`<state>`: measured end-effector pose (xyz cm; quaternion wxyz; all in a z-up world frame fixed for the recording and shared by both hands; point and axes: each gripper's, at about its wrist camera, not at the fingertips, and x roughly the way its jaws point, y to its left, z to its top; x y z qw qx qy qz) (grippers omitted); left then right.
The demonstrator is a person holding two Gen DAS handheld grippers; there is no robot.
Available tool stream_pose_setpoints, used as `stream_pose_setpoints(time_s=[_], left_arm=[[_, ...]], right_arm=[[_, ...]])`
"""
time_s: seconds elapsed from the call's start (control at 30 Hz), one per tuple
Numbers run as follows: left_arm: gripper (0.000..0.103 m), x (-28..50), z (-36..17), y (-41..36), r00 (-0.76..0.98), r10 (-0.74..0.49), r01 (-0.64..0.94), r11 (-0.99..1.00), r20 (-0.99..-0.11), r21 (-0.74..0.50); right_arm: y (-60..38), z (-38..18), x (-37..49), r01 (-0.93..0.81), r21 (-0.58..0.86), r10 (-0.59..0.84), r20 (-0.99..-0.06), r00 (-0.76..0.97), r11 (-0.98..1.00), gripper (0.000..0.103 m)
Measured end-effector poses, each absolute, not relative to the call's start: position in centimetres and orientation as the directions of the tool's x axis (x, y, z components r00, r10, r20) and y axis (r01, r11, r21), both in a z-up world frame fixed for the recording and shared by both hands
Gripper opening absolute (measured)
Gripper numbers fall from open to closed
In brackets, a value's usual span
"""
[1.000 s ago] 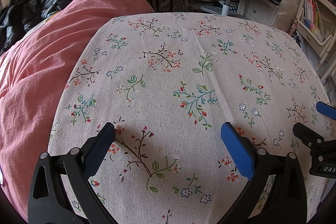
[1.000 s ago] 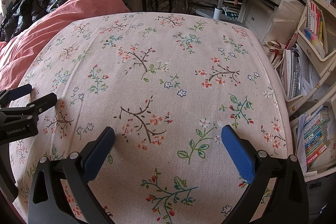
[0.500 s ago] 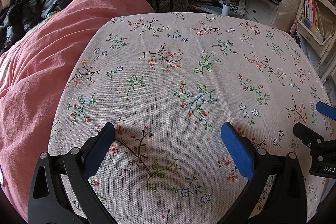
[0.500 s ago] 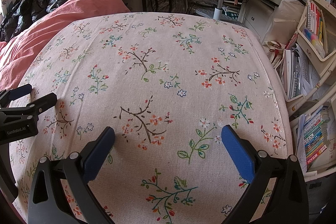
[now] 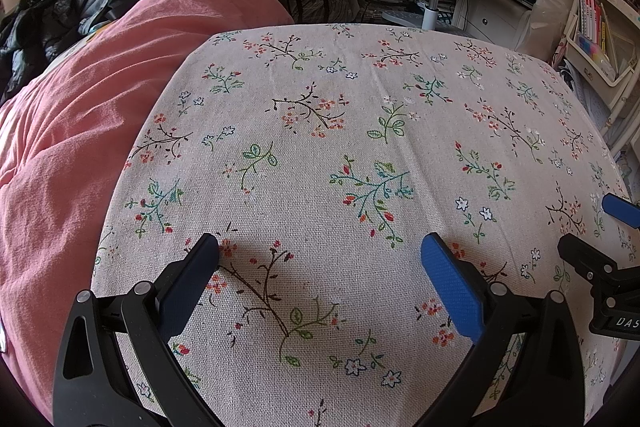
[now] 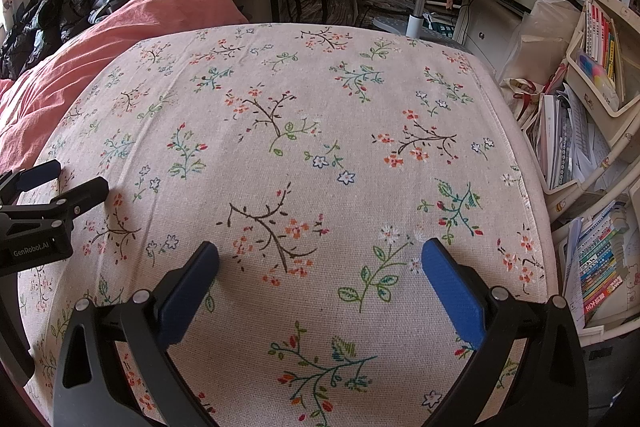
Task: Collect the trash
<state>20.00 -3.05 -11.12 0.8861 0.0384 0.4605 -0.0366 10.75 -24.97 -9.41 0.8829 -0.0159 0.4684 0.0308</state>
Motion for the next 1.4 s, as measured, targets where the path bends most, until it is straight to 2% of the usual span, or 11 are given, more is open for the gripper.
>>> stream_pose_setpoints(time_s=[1.4], left_arm=[[0.097,19.99,-11.08,-3.02,0.573,-0.030,0.101,0.994,-0.819,0.034]], right_arm=[[-24.97,-9.42,10.76,-0.069,0.000,0.039,-0.828,0.559,0.998,0.097]])
